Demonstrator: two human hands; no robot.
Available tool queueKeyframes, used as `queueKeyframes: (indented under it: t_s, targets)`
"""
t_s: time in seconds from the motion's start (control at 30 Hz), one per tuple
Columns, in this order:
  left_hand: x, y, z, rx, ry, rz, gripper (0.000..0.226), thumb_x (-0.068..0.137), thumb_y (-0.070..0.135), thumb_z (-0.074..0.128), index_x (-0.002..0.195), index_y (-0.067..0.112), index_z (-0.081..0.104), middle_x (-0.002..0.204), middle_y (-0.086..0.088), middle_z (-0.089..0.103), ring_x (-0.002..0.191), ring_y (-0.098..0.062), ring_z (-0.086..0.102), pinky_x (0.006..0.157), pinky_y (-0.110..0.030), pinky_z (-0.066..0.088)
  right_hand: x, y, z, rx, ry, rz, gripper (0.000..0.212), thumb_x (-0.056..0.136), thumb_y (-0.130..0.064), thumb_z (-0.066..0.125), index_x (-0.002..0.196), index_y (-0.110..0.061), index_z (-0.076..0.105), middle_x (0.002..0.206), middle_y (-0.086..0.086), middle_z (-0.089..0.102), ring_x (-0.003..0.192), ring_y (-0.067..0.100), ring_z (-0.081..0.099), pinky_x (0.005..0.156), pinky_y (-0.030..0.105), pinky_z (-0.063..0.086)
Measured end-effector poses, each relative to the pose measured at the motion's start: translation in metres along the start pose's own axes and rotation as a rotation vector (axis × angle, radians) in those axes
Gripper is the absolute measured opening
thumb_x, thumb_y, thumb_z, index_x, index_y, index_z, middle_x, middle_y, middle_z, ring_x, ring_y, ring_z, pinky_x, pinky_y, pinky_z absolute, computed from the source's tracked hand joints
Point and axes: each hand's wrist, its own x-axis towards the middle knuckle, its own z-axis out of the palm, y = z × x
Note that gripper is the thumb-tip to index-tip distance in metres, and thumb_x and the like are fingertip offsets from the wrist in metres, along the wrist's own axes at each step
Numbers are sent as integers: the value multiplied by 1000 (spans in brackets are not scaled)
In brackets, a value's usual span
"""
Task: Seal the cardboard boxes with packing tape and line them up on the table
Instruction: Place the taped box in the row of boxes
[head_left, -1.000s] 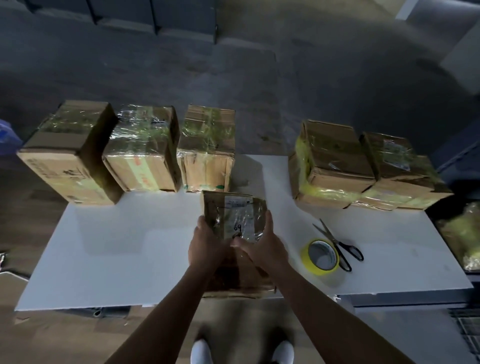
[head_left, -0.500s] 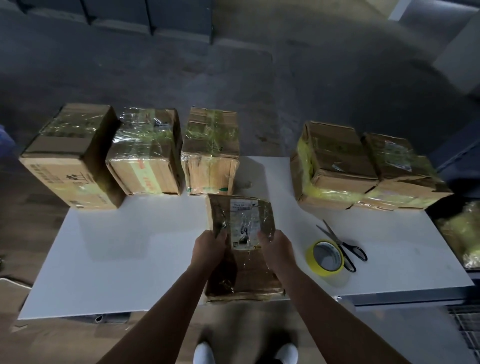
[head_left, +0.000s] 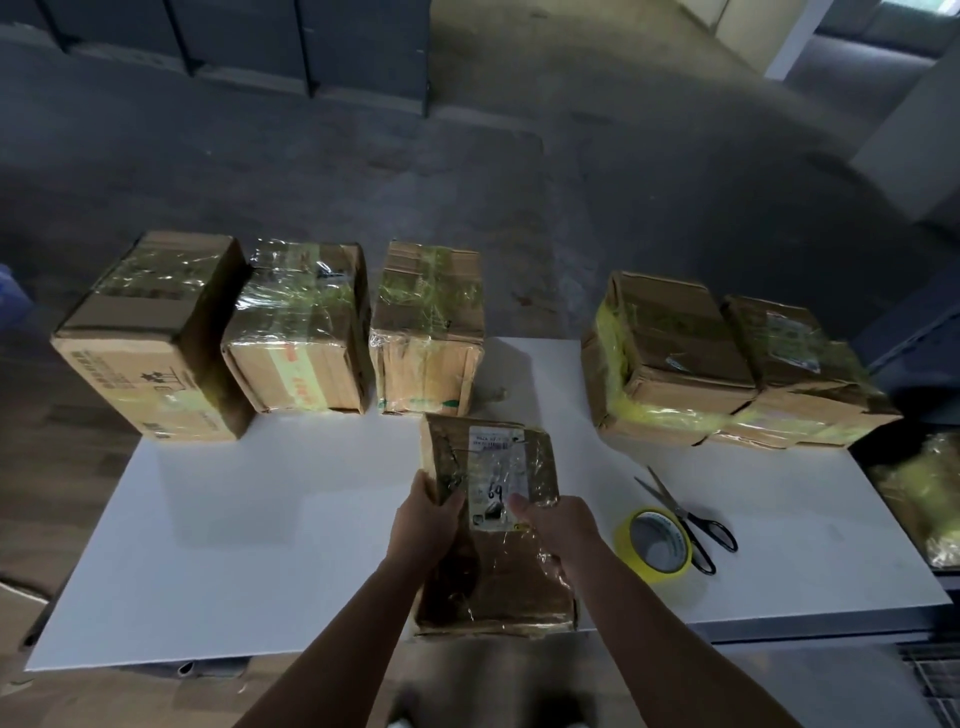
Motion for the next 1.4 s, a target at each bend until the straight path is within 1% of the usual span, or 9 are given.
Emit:
queueKeyframes:
  t_s: [0.13,0.33,0.57,0.7,0.9,0.97,1.13,1.23,1.4]
  targets:
    - [-5,9,7,41,-14,22,33,93,36,57,121,20,50,109,-3,67,95,-21,65,85,-40,55,-7,-2,-8,-56,104,-25,48,71,-40,83,93,0,68,62,5,63,46,14,54,37,16,37]
    - [-8,34,35,34,-97,145,37,97,34,50,130,19,42,116,-5,66,100,-24,66,82,-42,58,4,-14,-37,-43,141,-11,44,68,-50,81,67,-10,62,71,8,67,67,23,65,58,29,46]
    - [7,72,57,24,-91,211,44,97,33,51,137,23,36,117,-3,67,100,-22,66,82,-42,58,34,-37,-70,-47,202,-99,40,70,-51,79,73,-15,63,74,10,69,71,27,67,57,30,45]
    - [20,99,62,126,7,244,39,97,33,52,133,23,43,116,-3,67,100,-22,64,78,-31,50,60,-57,-88,-75,176,-160,38,82,-44,71,90,-7,70,75,7,66,67,22,61,50,25,37]
    - [42,131,69,182,160,187,33,97,23,47,130,21,52,111,-9,69,96,-28,63,80,-35,49,98,-87,-88,5,132,-242,38,89,-33,65,105,1,63,90,15,68,81,29,66,61,31,52]
    - [44,135,71,183,163,167,39,96,23,51,135,22,49,115,-8,68,99,-28,64,81,-35,50,107,-92,-88,22,112,-252,37,90,-29,63,109,2,60,95,18,68,83,33,66,71,42,55]
    - [48,112,71,229,107,-28,35,94,29,54,124,10,57,108,-9,68,94,-26,64,82,-37,52,123,-102,-91,59,86,-269,26,94,-16,58,109,5,56,97,16,61,79,23,54,66,28,39]
    - [40,106,70,108,21,-140,34,98,40,49,124,18,51,114,-8,63,99,-29,61,65,-36,56,130,-105,-79,71,96,-252,22,94,-10,51,111,2,56,103,21,63,84,29,61,69,36,47]
    - [63,114,65,1,153,-78,32,99,20,46,127,13,58,95,-10,69,82,-28,66,60,-35,58,127,-103,-73,-272,68,-381,58,87,2,50,142,-3,31,133,21,46,116,32,51,89,31,44]
